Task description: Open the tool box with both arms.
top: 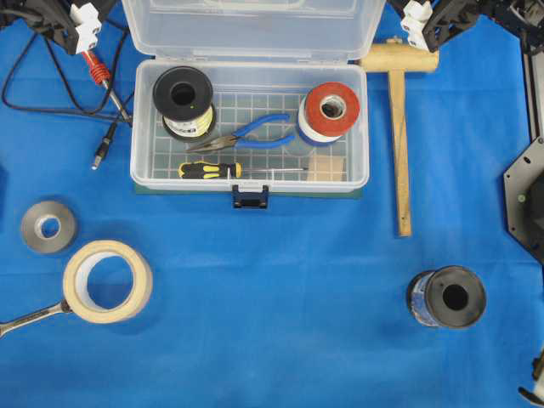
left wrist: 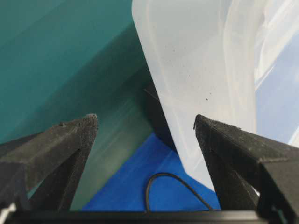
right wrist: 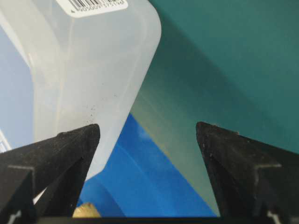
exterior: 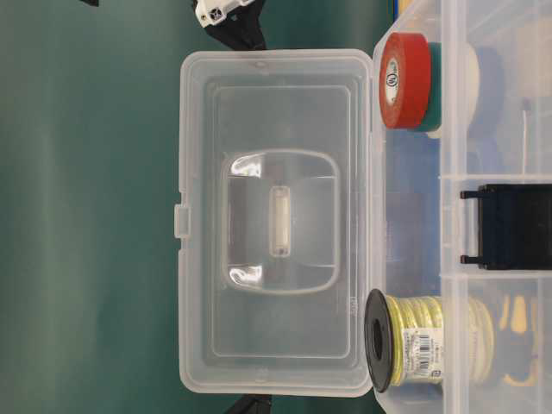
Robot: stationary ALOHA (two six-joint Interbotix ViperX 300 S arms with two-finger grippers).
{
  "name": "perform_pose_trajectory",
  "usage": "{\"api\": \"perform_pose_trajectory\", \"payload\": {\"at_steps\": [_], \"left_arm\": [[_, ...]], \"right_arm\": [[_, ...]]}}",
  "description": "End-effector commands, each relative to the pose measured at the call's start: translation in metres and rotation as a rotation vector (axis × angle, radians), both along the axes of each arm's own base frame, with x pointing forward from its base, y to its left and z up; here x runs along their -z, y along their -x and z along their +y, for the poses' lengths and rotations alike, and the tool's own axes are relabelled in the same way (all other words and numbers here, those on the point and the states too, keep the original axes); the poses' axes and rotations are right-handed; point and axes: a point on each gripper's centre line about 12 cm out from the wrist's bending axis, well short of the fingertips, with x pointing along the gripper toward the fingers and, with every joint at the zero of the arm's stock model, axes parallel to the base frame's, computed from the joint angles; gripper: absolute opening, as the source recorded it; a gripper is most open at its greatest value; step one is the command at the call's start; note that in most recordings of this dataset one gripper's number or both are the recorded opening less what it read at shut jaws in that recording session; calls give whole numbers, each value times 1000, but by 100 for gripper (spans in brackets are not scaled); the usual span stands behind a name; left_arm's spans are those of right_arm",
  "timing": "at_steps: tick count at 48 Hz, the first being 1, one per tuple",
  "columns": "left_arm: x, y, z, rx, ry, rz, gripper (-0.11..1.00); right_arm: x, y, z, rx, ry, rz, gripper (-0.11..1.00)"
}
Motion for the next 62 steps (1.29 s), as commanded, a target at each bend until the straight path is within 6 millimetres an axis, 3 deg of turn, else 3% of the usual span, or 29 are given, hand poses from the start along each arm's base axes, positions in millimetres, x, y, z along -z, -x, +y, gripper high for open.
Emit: {"api": "perform_pose_trajectory", "payload": {"at_steps": [1,22,34,47,55,62], "left_arm": [[-14,-4,-1,15,-35,-29,91],[-12,42,-9,-74,-31,-21,91],[-18,59,-21,-89,-53,-40,91],[-20,55,-28,-62,-37,-66,91],[-18,43,-49,34,-7,-62,91],[-17,31,-79,168,24,-47,91]], "right_arm": [[-18,-4,0,-7,35,-45,86],[-22,48,13,79,27,-32,86],[-24,61,25,87,26,-35,86],[-22,53,25,72,4,-44,86],[-21,32,52,-58,-9,-42,86],[-18,11,91,-229,-28,-17,86]]}}
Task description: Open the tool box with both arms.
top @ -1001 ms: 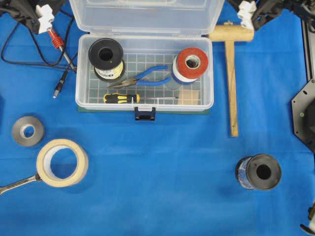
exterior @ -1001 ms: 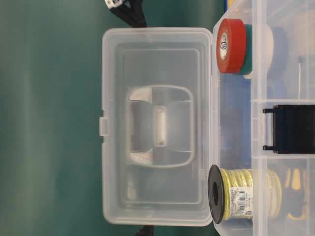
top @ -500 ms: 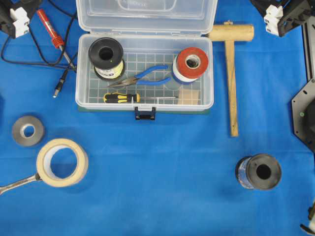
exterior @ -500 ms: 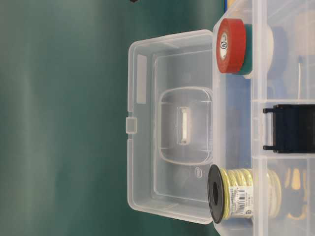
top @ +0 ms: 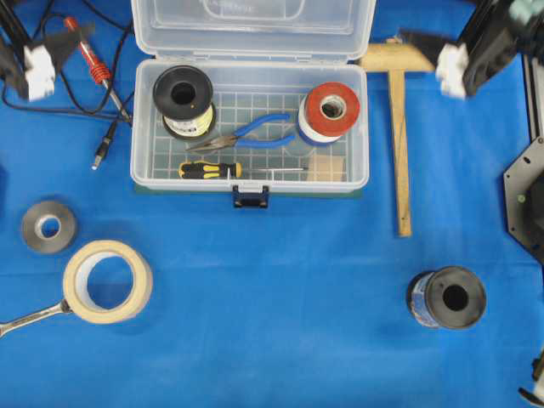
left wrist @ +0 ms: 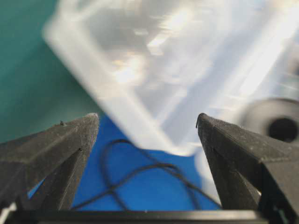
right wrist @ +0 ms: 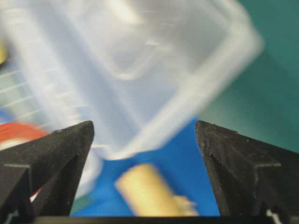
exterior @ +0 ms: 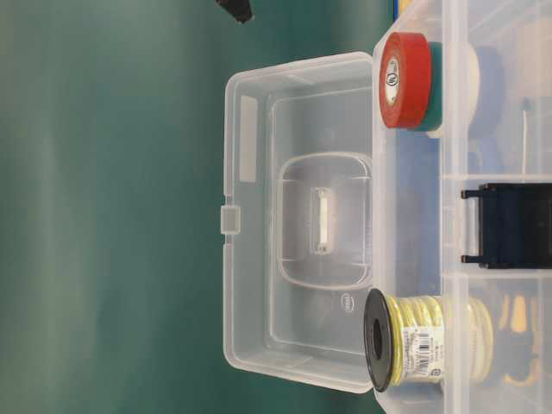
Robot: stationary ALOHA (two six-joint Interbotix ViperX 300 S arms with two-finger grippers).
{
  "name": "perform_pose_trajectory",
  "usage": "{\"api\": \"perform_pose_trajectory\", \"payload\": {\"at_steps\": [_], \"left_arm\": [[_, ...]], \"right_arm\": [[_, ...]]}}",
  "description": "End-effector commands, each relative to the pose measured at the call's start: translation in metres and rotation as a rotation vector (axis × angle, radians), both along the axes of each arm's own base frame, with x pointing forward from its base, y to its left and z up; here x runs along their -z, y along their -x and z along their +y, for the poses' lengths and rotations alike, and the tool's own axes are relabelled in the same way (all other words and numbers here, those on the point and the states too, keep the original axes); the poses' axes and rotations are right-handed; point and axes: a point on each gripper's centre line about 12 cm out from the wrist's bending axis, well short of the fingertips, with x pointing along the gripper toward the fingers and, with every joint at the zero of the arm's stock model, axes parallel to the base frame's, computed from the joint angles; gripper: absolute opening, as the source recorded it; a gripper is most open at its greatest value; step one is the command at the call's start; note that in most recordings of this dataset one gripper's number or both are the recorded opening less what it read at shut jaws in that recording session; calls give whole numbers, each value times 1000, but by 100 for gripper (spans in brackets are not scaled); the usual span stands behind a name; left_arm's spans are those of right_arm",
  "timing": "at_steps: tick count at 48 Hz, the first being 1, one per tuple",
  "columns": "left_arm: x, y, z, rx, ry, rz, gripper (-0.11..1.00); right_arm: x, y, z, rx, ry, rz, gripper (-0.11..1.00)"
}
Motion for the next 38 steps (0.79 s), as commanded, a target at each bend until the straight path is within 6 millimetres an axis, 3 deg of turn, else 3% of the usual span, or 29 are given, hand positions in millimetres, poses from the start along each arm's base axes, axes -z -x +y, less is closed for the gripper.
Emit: {"api": "perform_pose_trajectory", "payload": {"at_steps": [1,9,18,30,38], "left_arm": [[-4,-8,-18,83,-1,-5,91],[-9,-16,-58,263,1,-13,91],[-14,-17,-93,428,-3,-26,91],[-5,-15,-102,469,13,12,90],[-7,-8,-103,471,19,26,90]], "right_arm": [[-5,-12,22,-95,0,-5,86],[-2,-25,61,-261,-12,20,86],[1,-31,92,-384,-20,39,86],[4,-29,99,-410,-27,62,86],[0,-17,101,-408,-32,71,86]]}}
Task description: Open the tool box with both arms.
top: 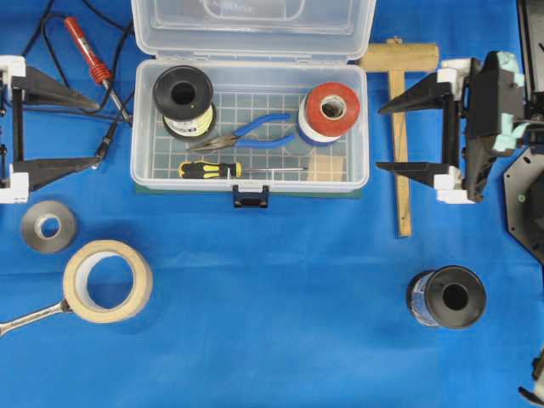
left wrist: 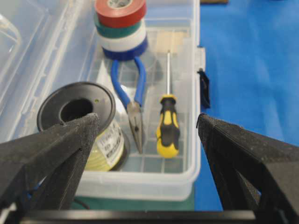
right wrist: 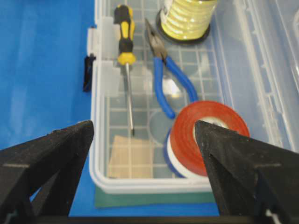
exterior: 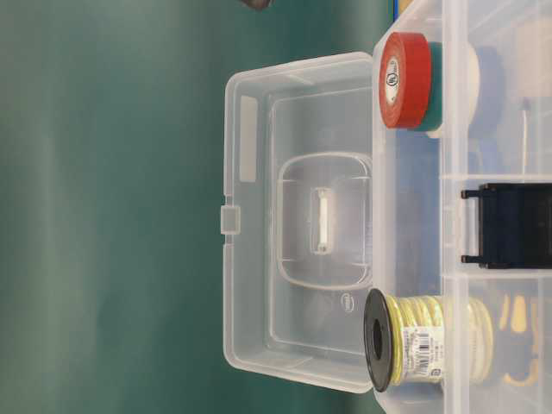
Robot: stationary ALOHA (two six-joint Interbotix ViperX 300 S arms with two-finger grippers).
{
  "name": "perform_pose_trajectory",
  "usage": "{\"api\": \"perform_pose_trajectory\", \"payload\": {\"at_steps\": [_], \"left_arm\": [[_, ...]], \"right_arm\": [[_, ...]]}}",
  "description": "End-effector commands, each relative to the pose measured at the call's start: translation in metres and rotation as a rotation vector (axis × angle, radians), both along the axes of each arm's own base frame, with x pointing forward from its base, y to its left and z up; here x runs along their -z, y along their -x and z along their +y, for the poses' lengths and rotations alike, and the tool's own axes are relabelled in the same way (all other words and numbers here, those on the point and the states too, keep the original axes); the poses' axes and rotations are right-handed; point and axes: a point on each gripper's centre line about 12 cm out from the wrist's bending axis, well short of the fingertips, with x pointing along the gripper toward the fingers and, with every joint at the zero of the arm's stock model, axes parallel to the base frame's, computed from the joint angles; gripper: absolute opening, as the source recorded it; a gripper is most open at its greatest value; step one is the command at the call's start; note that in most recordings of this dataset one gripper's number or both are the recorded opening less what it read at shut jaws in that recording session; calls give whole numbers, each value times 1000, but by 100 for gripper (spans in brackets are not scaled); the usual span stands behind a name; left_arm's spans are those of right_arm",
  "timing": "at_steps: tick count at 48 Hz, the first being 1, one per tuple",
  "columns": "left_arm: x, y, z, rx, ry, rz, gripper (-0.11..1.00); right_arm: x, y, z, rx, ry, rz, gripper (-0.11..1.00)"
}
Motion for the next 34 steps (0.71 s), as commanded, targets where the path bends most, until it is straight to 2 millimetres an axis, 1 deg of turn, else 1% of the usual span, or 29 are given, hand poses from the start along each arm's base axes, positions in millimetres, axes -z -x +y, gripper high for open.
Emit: {"api": "perform_pose_trajectory", "payload": {"at_steps": [1,9,16,23,34], "left_arm": [[-7,3,-1,3,0,-6,90],[-13,17,-3,6,0,-6,90],[-14,31,-5,8,1,-13,90],[-8,41,-7,8,-1,-29,90],[14,49,-8,4,13,-30,90]], "right_arm": [[-10,6,1,0,0,-25,86],[-19,29,4,1,5,-72,86],[-18,46,6,1,6,-90,86],[-7,55,7,5,-3,-85,86],[18,62,8,24,-48,-49,86]]}}
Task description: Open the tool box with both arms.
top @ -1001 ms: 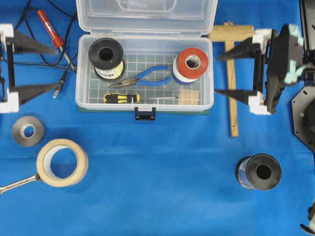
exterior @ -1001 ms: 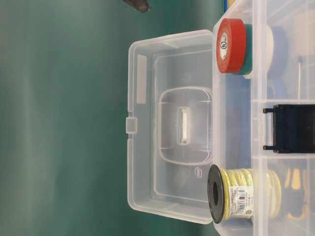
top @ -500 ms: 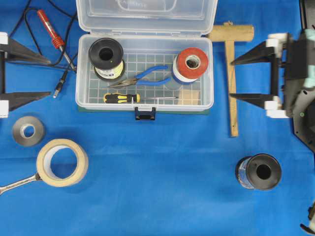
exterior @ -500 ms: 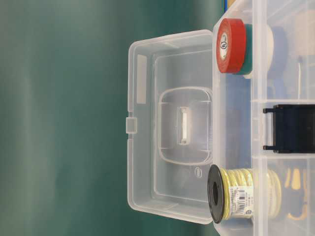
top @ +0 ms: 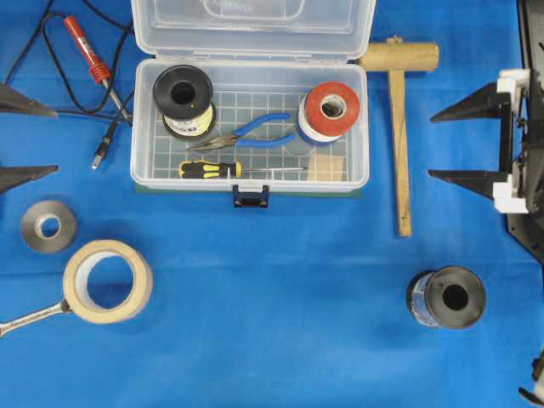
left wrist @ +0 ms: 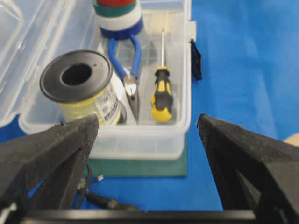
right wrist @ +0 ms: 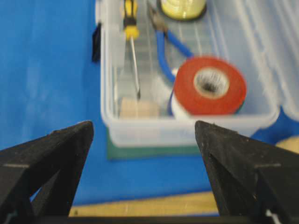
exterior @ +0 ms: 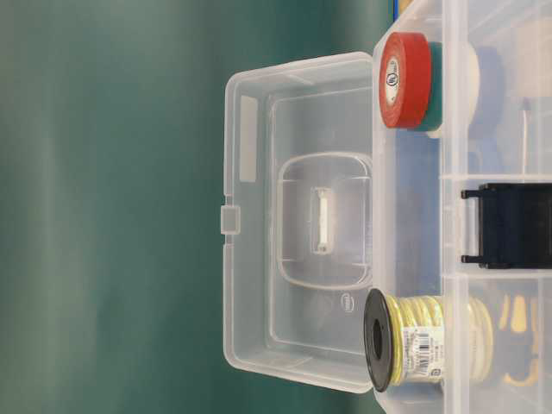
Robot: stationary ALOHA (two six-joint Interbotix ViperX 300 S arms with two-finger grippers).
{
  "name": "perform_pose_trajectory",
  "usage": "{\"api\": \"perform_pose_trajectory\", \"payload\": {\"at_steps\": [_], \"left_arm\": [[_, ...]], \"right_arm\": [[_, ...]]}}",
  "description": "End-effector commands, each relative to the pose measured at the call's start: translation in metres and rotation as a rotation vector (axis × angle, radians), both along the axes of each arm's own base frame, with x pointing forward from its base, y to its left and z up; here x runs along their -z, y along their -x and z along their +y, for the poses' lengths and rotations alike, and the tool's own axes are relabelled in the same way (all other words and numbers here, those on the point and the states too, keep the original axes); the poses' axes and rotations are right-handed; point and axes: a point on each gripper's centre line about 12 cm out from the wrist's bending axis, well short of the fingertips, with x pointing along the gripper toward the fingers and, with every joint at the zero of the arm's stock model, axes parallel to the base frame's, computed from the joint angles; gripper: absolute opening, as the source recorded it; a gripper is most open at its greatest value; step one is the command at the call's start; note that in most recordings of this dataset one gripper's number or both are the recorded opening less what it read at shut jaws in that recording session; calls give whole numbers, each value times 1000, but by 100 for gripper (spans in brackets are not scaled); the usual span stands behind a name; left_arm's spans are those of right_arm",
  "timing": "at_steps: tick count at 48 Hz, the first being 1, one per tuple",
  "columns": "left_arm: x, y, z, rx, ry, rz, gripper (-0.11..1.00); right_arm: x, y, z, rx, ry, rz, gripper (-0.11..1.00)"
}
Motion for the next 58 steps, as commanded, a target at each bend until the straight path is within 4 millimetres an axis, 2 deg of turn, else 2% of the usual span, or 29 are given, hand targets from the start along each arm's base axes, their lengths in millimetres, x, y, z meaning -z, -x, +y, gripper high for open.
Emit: {"api": "perform_pose_trajectory", "payload": {"at_steps": [1,6,15,58], "left_arm": [[0,0,0,-1,7,-24,90],[-1,-1,0,-2,6,-35,90],[2,-1,-1,-6,32,-32,90],[4,-2,-1,-4,38,-23,90]], "right_arm": [[3,0,1,4,-14,-13,86],[14,2,1,14,-32,-10,86],[18,3,1,20,-45,-9,86],[17,3,1,18,-39,-11,86]]}}
